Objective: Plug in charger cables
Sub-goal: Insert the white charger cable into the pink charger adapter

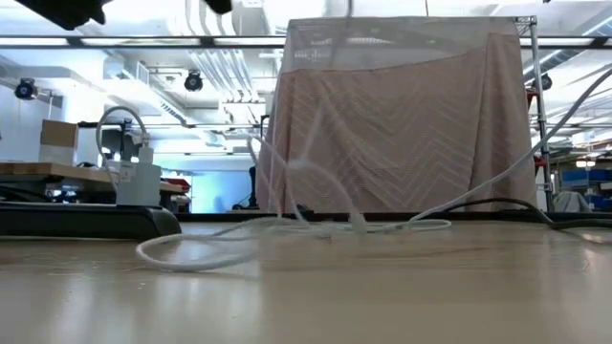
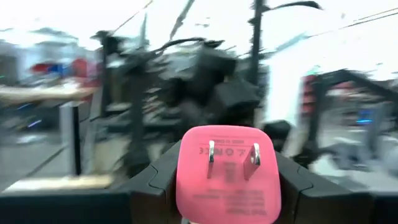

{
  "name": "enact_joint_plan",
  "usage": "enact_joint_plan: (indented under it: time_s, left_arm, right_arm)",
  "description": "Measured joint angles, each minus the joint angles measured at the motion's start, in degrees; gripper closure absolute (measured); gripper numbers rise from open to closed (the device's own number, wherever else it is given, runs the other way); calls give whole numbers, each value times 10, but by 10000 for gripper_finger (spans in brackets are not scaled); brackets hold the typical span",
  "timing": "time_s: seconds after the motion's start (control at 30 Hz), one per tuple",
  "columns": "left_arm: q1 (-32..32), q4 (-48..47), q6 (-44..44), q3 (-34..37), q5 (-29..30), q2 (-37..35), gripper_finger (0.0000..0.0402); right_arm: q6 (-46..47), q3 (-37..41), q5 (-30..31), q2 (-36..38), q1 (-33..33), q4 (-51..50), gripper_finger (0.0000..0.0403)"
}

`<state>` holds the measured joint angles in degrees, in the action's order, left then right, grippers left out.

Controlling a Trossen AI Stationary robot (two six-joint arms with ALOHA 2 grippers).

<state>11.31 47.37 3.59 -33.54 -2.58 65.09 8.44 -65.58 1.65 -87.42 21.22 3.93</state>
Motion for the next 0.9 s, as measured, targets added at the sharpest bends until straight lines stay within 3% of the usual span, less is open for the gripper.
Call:
enact_joint_plan:
  time_s: [0.13,0.27,0.4,0.5,0.63,0.8,0.9]
  left_arm:
    - [1,87,17,-1,-40,32,267]
    - [1,221,64,-1,-101,74,266]
    - [1,327,118,-1,-137,104,265]
    - [1,362,132,-1,-134,117,266]
    - [1,361,136,-2,-113,121,266]
    - [2,361,134,-3,-133,123,266]
    - [2,357,142,-5,-67,122,266]
  right_arm:
    - [3,-3,-50,0,-19,67,403]
    - [37,-14,-51,-7,-38,95,403]
    - [11,-23,-51,-8,-45,118,403]
    - [-41,-35,-48,-6,-46,113,403]
    - [-118,-38,0,-8,-45,113,403]
    - [-121,-38,-2,-8,-47,123,403]
    - [-147,-38,37,-8,-42,123,403]
